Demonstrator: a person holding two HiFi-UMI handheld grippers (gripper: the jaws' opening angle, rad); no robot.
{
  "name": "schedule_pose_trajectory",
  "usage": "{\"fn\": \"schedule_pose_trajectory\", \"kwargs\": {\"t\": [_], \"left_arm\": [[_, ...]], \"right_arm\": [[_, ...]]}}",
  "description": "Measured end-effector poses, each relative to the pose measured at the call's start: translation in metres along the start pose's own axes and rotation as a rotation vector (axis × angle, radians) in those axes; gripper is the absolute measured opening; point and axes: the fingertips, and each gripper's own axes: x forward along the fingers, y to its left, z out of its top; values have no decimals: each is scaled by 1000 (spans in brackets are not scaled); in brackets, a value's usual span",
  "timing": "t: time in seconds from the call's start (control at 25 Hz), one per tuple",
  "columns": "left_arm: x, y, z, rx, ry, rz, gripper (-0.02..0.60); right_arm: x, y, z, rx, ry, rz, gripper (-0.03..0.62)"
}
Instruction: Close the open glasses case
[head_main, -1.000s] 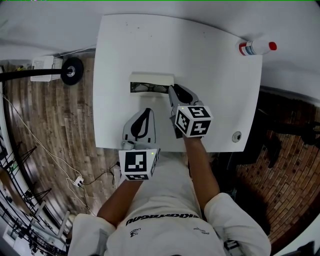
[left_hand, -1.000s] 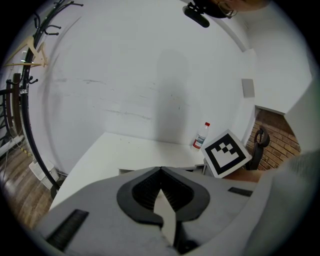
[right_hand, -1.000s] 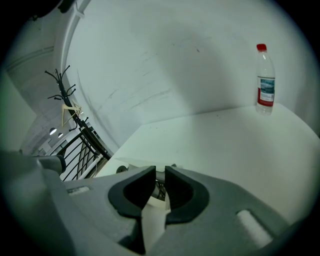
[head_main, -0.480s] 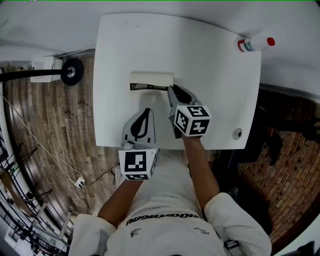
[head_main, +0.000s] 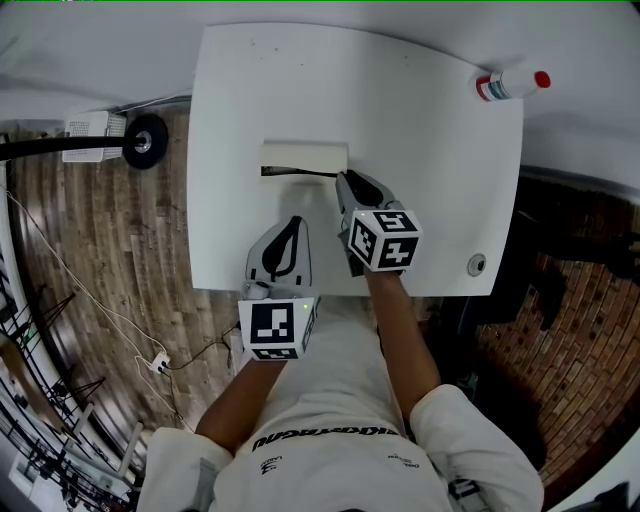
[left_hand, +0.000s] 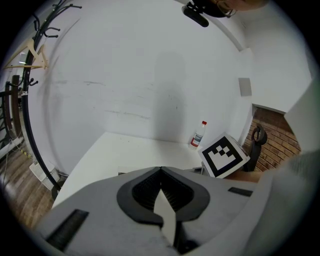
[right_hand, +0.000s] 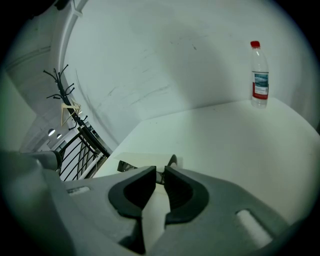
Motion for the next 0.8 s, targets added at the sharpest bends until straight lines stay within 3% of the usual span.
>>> {"fn": "schedule_pose_trajectory", "kwargs": {"t": [0.8], "left_arm": [[-12, -3, -1, 12, -16, 5, -2]], "right_arm": [[-1, -1, -24, 41, 34, 0, 32]]}}
